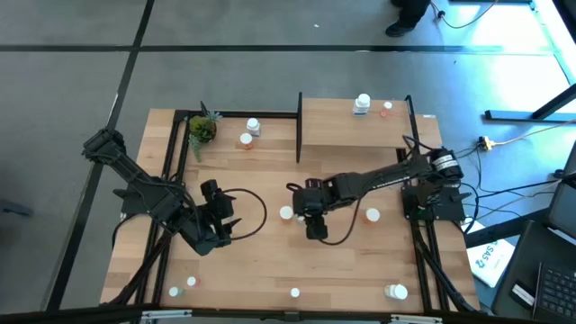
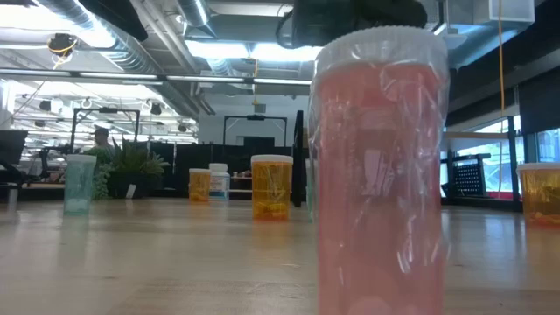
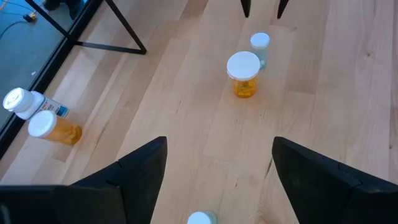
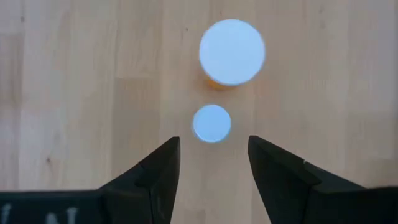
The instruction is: Pick and place medicine bottles onto shelf by color
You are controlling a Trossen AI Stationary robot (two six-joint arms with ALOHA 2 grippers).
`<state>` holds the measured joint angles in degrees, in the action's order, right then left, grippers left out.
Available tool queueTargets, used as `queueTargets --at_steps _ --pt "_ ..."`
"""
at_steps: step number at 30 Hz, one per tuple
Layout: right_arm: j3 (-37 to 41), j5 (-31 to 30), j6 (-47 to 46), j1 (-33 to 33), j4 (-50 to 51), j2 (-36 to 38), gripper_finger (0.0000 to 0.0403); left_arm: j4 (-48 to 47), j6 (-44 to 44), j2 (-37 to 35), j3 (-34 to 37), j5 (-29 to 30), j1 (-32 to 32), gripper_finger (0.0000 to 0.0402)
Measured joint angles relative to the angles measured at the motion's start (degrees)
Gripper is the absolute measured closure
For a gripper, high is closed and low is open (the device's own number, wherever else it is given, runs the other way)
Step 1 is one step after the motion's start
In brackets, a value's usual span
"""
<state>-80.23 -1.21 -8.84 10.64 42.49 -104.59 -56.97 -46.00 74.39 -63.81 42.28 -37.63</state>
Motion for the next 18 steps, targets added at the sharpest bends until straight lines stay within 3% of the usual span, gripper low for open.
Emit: queueTargets --at_steps 18 --pt "0.0 2.9 -0.1 0.0 -2.0 -1.6 0.0212 0.0 0.0 0.0 0.0 0.0 0.0 0.0116"
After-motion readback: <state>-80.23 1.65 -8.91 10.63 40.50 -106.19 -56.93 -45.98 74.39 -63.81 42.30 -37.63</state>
